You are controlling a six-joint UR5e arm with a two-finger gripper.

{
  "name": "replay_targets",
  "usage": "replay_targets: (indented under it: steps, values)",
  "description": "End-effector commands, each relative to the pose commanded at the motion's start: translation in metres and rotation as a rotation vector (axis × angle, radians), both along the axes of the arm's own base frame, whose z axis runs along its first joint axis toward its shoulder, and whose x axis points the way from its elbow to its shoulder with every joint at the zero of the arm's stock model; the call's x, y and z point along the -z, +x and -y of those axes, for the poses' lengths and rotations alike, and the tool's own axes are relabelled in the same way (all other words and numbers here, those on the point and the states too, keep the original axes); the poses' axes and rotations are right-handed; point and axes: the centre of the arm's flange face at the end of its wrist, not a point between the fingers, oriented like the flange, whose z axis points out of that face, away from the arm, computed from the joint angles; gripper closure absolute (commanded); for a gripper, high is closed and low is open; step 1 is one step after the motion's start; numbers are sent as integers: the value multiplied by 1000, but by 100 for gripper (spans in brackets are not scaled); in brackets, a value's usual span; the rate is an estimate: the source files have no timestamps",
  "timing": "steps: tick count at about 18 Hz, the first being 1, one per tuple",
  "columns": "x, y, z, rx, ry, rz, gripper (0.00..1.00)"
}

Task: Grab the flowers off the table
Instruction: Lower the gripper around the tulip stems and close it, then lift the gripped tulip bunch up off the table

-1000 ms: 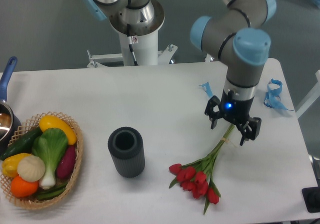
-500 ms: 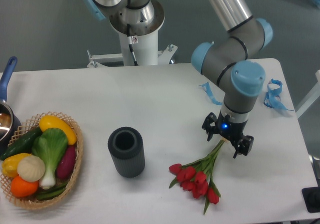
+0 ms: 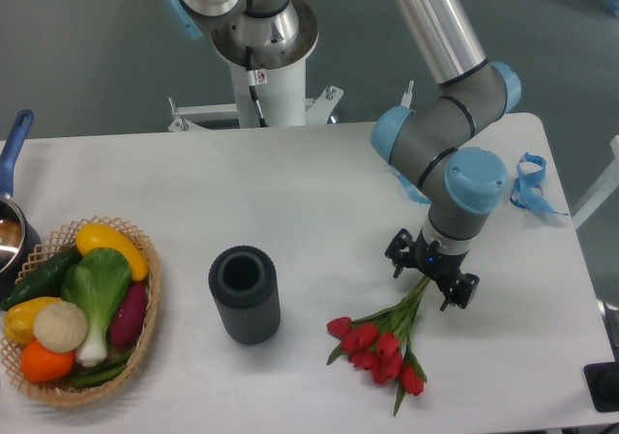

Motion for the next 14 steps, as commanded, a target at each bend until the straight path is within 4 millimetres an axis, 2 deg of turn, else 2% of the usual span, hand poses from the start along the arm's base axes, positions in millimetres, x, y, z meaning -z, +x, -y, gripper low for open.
replay_targets:
  steps: [4,8,14]
  values:
    - [-3,-1,-1,-6,2,-3,56]
    - [-6,-2,-2,-29,5,-5,83]
    - [-12,-4,-3,-59,7,-9,100]
